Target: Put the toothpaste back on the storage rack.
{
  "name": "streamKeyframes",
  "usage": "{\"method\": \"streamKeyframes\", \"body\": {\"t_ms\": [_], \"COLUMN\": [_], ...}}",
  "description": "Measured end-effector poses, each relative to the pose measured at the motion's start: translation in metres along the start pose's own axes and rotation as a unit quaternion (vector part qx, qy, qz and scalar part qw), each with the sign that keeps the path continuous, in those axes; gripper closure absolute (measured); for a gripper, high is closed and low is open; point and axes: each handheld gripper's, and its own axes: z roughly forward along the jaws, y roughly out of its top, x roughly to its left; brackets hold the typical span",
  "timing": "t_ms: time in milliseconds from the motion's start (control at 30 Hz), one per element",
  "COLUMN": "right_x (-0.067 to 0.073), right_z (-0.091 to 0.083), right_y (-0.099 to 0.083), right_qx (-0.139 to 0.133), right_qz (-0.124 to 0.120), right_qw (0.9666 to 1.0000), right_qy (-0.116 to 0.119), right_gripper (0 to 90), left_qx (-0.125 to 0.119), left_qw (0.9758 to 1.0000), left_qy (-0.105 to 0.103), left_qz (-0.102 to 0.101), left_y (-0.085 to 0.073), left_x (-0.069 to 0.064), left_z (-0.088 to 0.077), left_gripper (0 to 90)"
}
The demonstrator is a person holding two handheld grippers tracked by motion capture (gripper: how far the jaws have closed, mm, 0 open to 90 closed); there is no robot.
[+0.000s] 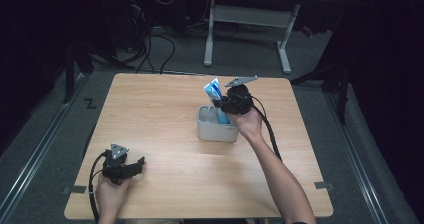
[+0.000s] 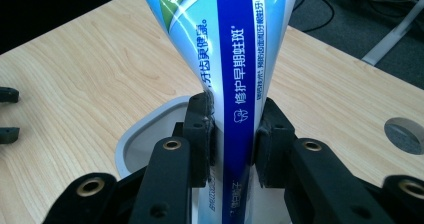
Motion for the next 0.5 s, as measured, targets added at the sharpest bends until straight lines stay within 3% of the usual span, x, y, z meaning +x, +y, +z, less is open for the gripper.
{"method": "streamKeyframes", "body": {"t_ms": [500], "right_x": [0.0054], "right_z": [0.0089], "right_y": [-0.0041], "right_qx": [0.017], "right_qz": [-0.013], "right_qw": [0.9998], "right_qy": [-0.001], "right_gripper": [71.2], "left_qx": [0.0], "left_qw": [1.0], "left_qy": [0.0], "left_qz": [0.0], "left_y": [0.0], "left_x": [-0.0001], "left_z": [0.0], "left_gripper": [25.5]}}
